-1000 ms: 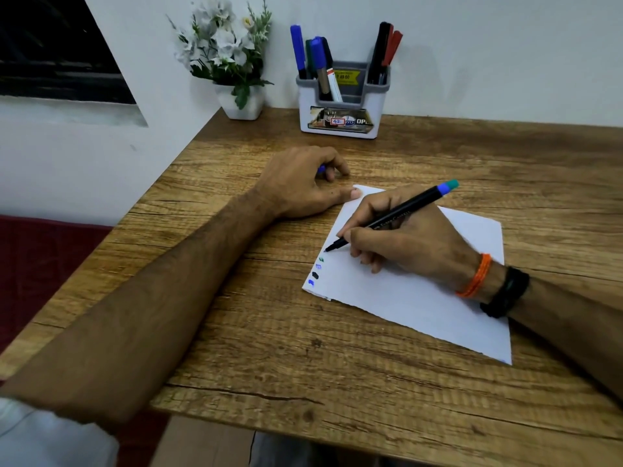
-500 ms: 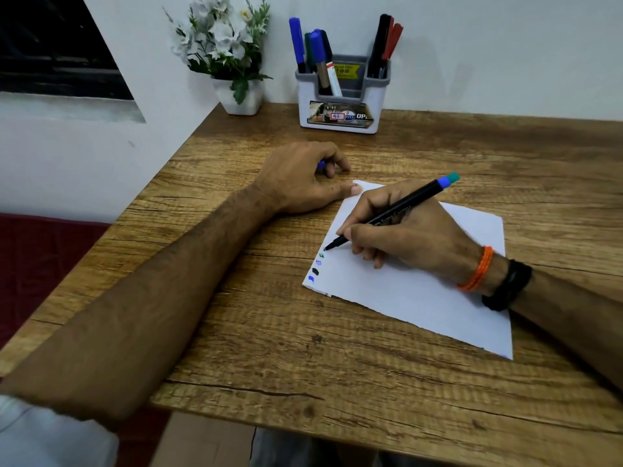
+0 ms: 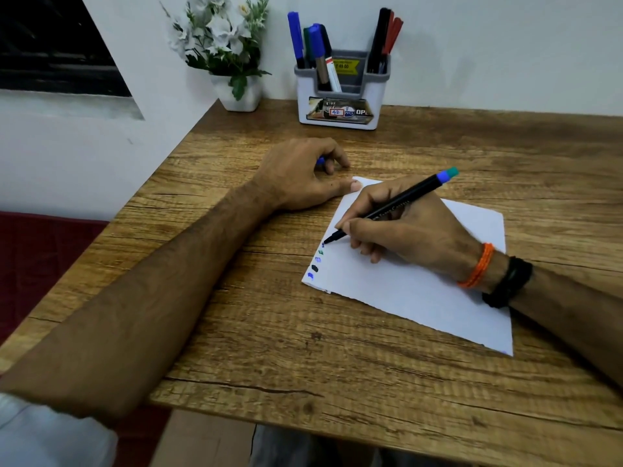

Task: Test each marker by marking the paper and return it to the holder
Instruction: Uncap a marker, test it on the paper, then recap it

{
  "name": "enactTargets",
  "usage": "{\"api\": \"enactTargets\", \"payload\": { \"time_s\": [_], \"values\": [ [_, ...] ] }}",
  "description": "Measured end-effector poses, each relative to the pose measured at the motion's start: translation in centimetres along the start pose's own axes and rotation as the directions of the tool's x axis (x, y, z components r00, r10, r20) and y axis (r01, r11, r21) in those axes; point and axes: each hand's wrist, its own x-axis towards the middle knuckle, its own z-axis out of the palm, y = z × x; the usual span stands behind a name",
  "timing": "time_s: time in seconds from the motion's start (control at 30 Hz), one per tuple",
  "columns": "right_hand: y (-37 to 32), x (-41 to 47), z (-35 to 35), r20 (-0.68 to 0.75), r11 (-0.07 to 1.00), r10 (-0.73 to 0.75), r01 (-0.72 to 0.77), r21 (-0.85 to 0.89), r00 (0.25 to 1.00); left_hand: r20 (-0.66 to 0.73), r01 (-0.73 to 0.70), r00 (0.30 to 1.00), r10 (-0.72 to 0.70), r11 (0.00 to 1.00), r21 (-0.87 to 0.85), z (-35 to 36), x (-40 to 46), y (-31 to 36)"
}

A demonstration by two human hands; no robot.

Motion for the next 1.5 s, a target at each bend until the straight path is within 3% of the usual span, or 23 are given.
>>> {"api": "enactTargets", "payload": {
  "time_s": [1.5],
  "values": [
    [-0.13,-0.18,-0.15,-0.004,1.0,0.003,-0.003,-0.03,1.0,0.005,0.021,1.0,-0.021,1.0,-0.004,-0.07,-0.11,0.47]
  ]
}}
